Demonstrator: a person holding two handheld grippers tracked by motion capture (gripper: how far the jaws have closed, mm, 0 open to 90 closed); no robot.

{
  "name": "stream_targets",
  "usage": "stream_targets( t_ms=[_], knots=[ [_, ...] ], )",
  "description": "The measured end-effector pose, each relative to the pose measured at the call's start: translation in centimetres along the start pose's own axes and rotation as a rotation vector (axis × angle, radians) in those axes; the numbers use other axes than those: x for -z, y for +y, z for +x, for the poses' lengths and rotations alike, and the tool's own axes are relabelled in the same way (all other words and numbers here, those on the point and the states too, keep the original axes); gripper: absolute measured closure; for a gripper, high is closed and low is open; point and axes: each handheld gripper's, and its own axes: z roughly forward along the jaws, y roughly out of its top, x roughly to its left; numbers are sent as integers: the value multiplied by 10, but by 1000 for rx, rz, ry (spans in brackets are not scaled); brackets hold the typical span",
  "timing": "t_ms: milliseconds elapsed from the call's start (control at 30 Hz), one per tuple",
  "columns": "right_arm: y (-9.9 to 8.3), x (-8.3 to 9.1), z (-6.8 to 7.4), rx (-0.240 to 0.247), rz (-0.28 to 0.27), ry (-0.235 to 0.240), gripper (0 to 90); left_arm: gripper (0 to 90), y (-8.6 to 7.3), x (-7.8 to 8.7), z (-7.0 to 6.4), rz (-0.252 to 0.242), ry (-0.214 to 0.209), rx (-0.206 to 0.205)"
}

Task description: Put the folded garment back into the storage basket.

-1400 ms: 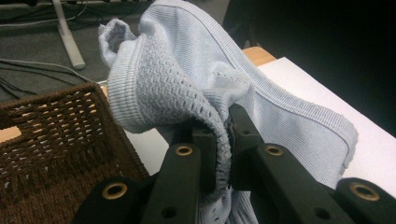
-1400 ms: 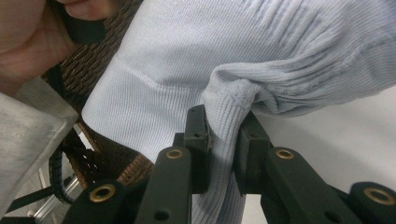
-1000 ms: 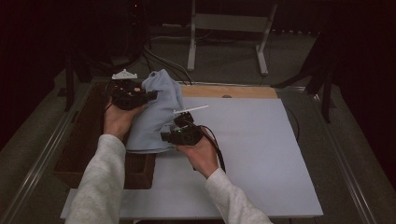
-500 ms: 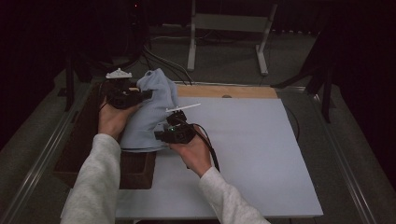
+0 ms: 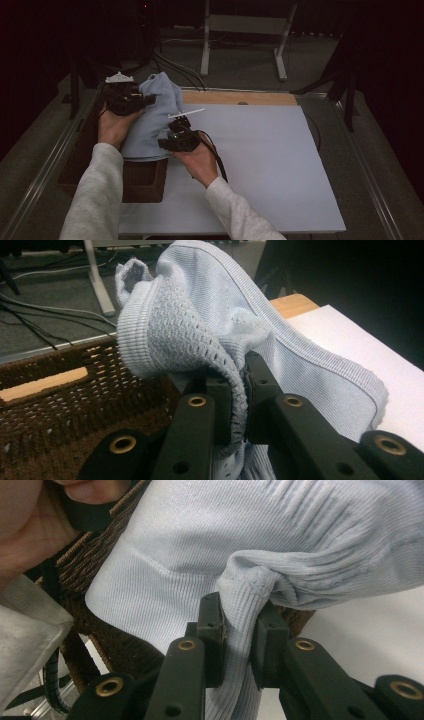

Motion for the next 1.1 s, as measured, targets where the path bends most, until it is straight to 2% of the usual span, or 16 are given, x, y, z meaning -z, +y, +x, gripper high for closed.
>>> stream_targets(
  t_ms=[333,733,1100],
  knots=[
    [4,-10,9,7,4,3,782,842,-3,7,9,2,17,0],
    [6,-25,24,17,6,18,782,842,-14,18,26,-4,42,27],
    [5,-32,33,15,-2,28,781,842,-16,27,30,-5,53,10]
  ],
)
